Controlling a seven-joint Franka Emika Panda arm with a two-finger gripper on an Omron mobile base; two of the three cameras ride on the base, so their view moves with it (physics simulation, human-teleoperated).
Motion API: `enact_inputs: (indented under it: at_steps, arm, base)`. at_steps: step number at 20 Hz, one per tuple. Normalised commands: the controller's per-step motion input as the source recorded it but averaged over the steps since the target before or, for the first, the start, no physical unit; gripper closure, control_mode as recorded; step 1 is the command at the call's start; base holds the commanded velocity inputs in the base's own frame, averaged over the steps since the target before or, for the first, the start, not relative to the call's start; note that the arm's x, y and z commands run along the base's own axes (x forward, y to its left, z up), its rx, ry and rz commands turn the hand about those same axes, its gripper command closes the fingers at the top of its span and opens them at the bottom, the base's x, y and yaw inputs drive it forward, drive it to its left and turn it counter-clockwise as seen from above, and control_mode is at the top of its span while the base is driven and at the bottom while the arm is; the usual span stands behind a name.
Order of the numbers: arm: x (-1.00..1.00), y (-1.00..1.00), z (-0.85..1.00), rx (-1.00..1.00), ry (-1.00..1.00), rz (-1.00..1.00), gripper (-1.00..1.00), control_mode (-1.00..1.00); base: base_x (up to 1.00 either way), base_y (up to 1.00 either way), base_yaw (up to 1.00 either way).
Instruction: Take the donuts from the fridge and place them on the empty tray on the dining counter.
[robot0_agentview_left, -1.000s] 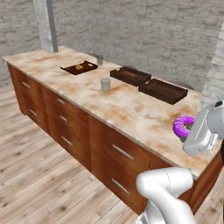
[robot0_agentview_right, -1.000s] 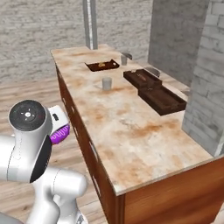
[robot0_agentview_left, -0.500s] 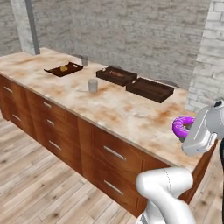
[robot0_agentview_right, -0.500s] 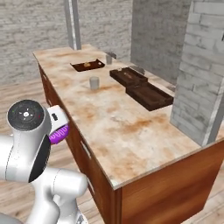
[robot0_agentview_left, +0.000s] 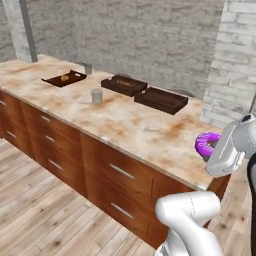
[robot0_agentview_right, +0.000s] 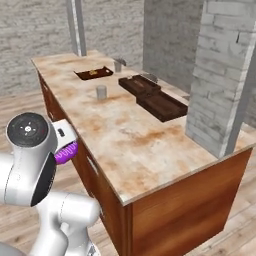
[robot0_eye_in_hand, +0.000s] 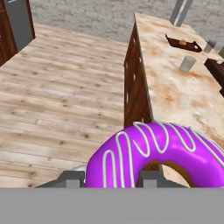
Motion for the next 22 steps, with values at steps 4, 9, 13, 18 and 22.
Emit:
enact_inputs:
  at_steps: [4, 9, 13, 18, 22]
  arm:
    - [0.0, 0.0, 0.0, 0.0, 0.0, 0.0, 1.0, 1.0]
    - [0.0, 0.0, 0.0, 0.0, 0.0, 0.0, 1.0, 1.0]
    - [0.0, 0.0, 0.0, 0.0, 0.0, 0.0, 1.0, 1.0]
    - [0.0, 0.0, 0.0, 0.0, 0.0, 0.0, 1.0, 1.0]
    - [0.0, 0.0, 0.0, 0.0, 0.0, 0.0, 1.0, 1.0]
  base:
    - [-1.0, -0.9, -0.07]
    - [-0.54, -0.87, -0.47]
    - [-0.02, -0.79, -0.65]
    - [0.34, -0.49, -0.55]
    - [1.0, -0.09, -0.4]
